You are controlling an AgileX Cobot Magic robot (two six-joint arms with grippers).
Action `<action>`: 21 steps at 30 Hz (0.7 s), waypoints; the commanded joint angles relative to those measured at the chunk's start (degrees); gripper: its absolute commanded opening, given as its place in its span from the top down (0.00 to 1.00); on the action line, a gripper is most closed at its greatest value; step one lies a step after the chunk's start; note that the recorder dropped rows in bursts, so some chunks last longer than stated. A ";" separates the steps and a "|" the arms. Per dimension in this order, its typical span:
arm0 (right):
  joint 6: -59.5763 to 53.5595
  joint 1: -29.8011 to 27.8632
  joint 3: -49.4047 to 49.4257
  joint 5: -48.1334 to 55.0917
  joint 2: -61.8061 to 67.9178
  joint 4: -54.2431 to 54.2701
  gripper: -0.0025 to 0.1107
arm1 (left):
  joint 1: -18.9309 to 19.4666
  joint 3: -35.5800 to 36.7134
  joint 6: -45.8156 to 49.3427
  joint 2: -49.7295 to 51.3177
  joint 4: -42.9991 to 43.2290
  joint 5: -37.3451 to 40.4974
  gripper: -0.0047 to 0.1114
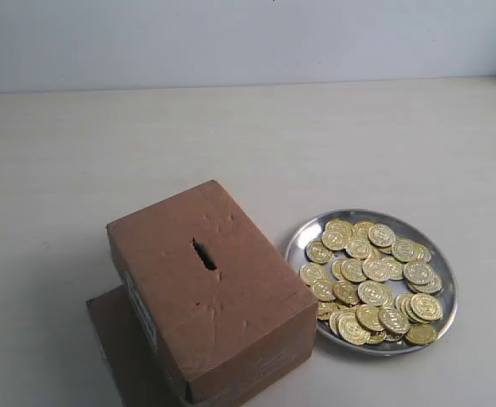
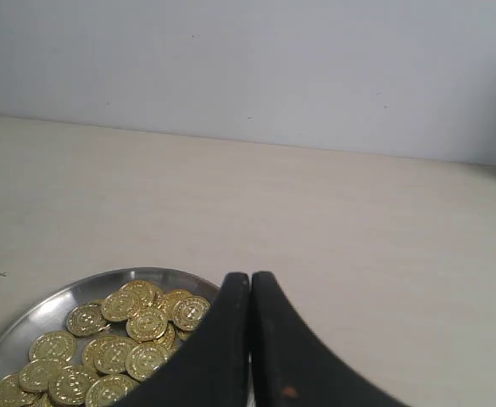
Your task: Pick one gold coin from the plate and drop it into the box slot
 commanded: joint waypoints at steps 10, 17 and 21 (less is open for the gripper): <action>-0.38 -0.36 0.28 -0.64 -0.39 0.00 0.98 | -0.02 -0.05 0.20 -0.39 -0.30 -0.29 0.96; -3.64 -0.36 0.28 -4.77 -0.39 -4.90 0.98 | -0.02 -0.05 4.03 -0.39 2.81 -0.78 0.96; 6.15 -0.36 0.28 -24.56 -0.39 7.20 0.98 | -0.02 -0.05 3.46 -0.39 2.53 -11.02 0.96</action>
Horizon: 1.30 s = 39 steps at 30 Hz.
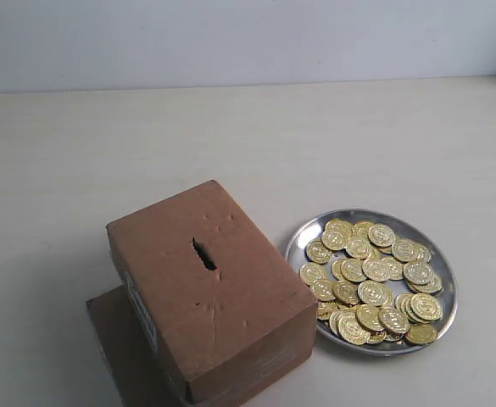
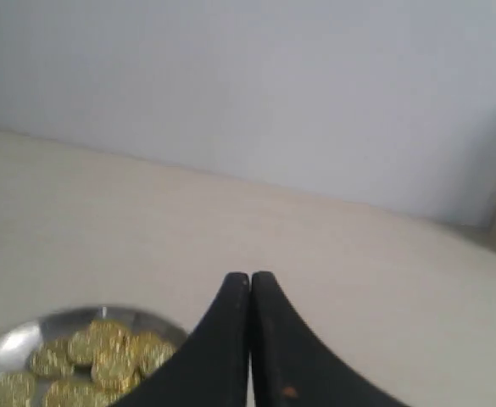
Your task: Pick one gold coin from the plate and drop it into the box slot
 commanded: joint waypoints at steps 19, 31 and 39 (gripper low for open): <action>-5.39 18.88 -39.99 33.70 34.40 19.31 0.98 | -20.58 -28.04 43.15 41.62 -36.86 3.99 0.96; -1.69 22.71 -44.82 25.48 68.35 3.11 0.97 | -20.92 -28.04 45.76 56.41 -40.22 4.53 0.96; 7.74 22.01 -63.87 51.43 93.30 -12.94 0.53 | -29.85 -28.04 62.10 56.88 -40.31 7.02 0.96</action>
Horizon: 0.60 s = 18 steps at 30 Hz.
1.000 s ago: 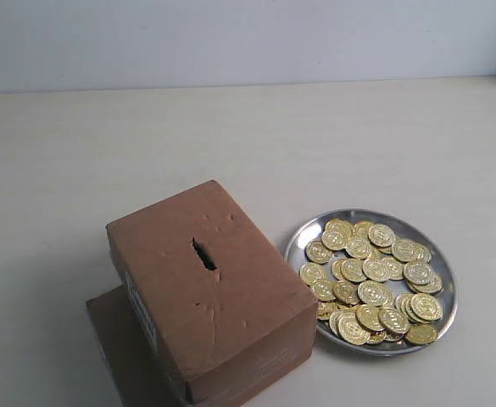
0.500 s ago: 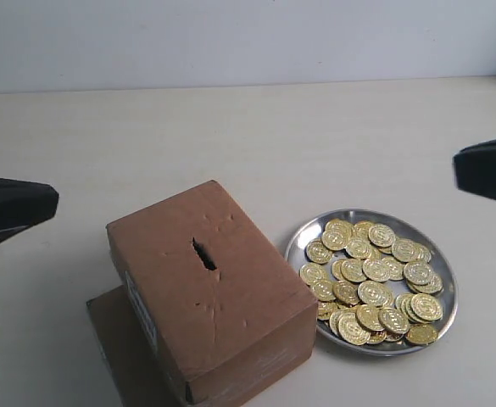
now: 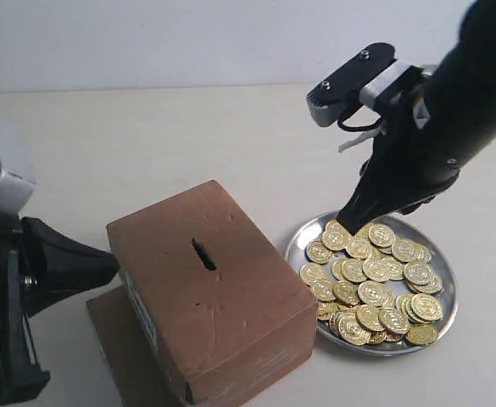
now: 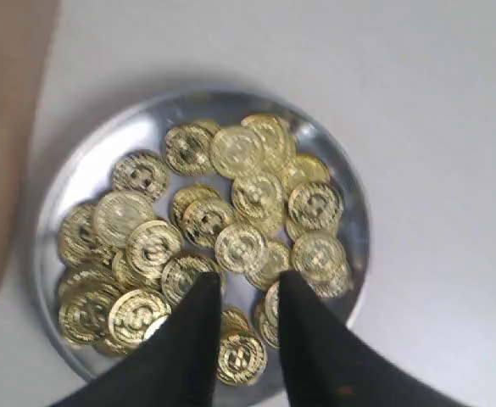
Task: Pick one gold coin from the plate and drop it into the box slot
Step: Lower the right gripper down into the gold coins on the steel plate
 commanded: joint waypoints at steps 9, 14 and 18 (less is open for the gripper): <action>7.22 -1.78 -11.69 20.34 23.74 -7.70 0.41 | -6.43 -0.40 10.60 0.00 -1.67 0.52 0.96; 3.34 -5.25 -12.89 21.10 27.80 -1.95 0.41 | -6.43 -0.40 10.75 0.00 -1.81 0.52 0.96; 3.32 -8.23 -12.89 19.69 28.20 -1.50 0.43 | -6.43 -0.40 10.77 0.00 -2.30 0.38 0.96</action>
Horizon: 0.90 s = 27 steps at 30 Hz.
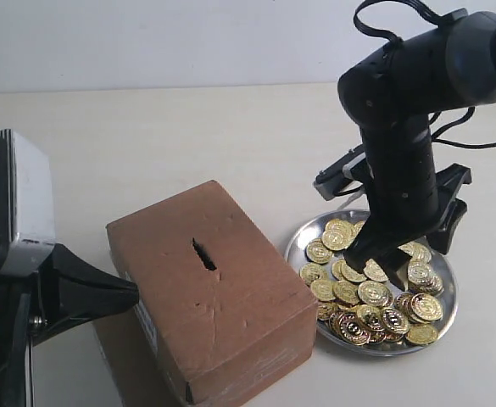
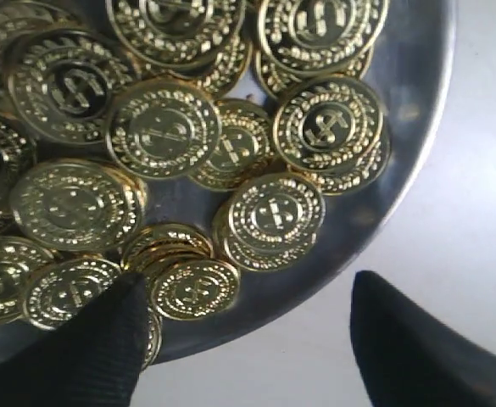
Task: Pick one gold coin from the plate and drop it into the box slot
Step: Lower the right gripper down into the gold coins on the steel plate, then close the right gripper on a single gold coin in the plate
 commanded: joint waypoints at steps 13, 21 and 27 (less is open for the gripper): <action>-5.80 -4.90 -0.65 -3.69 3.65 5.87 0.45 | -0.33 -0.40 2.45 0.00 -3.90 -0.57 0.96; -5.80 -4.90 -0.69 -5.62 4.76 5.51 0.45 | -0.33 -0.40 2.61 0.00 -3.90 -0.57 0.96; -5.80 -4.90 -0.69 -5.48 4.76 4.09 0.45 | -0.33 -0.40 2.61 0.00 -3.90 -0.57 0.96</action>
